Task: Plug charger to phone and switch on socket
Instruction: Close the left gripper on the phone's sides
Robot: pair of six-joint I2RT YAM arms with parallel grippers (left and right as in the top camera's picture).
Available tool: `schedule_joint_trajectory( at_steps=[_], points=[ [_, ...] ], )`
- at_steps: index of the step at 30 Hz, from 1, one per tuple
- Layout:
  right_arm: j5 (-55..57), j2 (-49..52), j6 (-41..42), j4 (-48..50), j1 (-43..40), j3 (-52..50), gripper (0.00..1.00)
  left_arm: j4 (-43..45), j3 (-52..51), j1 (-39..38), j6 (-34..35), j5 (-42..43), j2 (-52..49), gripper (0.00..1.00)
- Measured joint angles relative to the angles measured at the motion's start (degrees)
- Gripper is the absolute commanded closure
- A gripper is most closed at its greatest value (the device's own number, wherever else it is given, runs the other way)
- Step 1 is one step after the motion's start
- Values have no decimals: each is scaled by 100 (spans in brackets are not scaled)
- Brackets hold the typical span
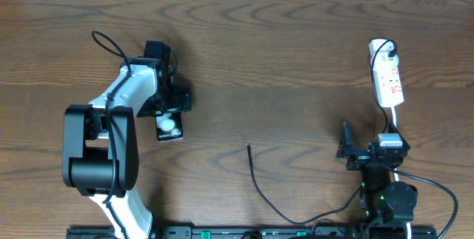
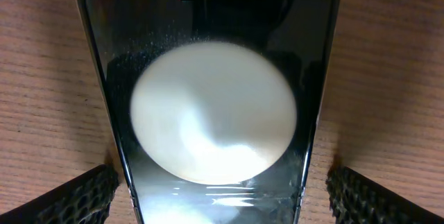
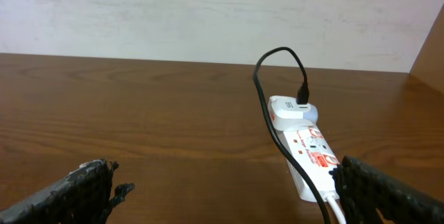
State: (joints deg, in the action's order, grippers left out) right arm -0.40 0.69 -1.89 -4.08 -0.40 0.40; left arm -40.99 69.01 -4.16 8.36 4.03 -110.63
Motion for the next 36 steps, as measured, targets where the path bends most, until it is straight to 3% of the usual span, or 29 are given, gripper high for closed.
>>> schedule_joint_trajectory(
  at_steps=[36],
  points=[
    [0, 0, 0, 0, 0, 0, 1, 144, -129, 2, 24, -39, 55, 2]
  ],
)
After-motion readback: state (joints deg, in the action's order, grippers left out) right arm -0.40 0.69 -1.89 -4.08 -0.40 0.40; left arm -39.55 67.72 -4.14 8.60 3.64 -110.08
